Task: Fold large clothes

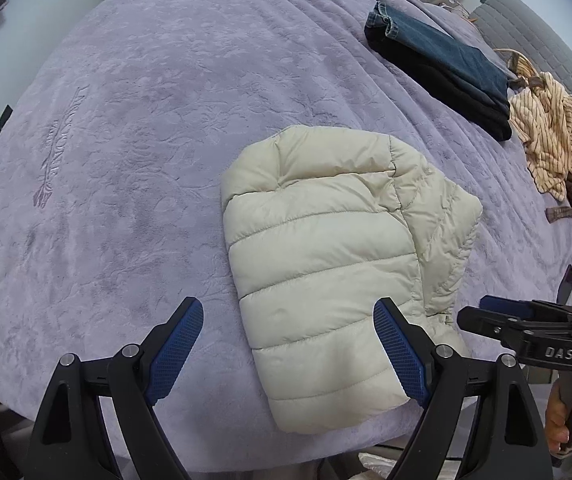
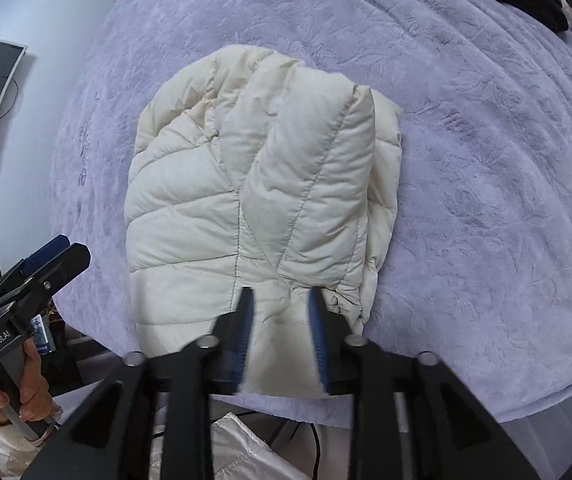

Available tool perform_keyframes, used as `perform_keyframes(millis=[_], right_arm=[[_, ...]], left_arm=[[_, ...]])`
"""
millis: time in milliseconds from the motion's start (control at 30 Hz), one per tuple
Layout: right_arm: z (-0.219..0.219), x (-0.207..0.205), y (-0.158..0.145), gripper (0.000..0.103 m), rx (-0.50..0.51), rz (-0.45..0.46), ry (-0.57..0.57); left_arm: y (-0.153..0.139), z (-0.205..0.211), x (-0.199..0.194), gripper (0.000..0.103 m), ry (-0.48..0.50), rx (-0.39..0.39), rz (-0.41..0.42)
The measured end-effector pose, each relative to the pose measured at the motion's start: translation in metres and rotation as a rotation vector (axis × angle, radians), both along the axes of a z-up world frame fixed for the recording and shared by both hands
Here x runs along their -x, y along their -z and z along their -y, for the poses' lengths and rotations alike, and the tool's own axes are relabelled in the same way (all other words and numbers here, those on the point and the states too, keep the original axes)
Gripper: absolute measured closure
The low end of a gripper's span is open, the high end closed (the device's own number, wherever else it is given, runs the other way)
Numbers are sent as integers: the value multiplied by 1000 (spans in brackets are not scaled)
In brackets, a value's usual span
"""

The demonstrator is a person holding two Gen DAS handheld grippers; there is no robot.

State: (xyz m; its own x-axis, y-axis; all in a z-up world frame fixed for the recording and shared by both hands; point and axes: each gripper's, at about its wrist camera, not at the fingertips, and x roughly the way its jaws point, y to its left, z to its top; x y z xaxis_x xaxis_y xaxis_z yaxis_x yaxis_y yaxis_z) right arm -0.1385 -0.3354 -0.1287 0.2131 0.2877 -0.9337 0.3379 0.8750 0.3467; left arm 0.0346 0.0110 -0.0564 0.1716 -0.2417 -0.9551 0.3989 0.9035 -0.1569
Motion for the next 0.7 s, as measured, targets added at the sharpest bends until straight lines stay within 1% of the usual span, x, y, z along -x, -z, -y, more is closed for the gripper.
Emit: perform_keyframes(millis=[33,200,233,267,367,400,433,467,567,700], right_arm=[[-1,0,-7,24,12,20,-2],[-8,-3,-37,24,77,54,-6],[-10,-3,-41,22,90,59,-3],[-12,-2,-46,21,100,64,0],[-13,0,-56,17,121,84,8],[-13,1,-59,12,128,89,10],[-13,3,-64,3,135,96,13],[-16,4,-68,0,143,104,14],[-19,6,-78,0,188,136,27],[-20,9,-89,0,231,160,48]], left_arm=[[-4,-2,1,16,-8,-6,9],[-22,-9,7,16,-55,-16,36],[-26,-9,8,12,-61,-17,41],[-29,-10,9,0,-65,-16,46],[-40,-12,15,0,-72,-17,59],[-41,-12,17,0,-76,-20,58],[-43,-12,18,0,-78,-26,58],[-45,-13,19,0,-79,-35,59],[-49,-13,22,0,-85,-81,75],[-60,-15,25,0,-100,-89,114]])
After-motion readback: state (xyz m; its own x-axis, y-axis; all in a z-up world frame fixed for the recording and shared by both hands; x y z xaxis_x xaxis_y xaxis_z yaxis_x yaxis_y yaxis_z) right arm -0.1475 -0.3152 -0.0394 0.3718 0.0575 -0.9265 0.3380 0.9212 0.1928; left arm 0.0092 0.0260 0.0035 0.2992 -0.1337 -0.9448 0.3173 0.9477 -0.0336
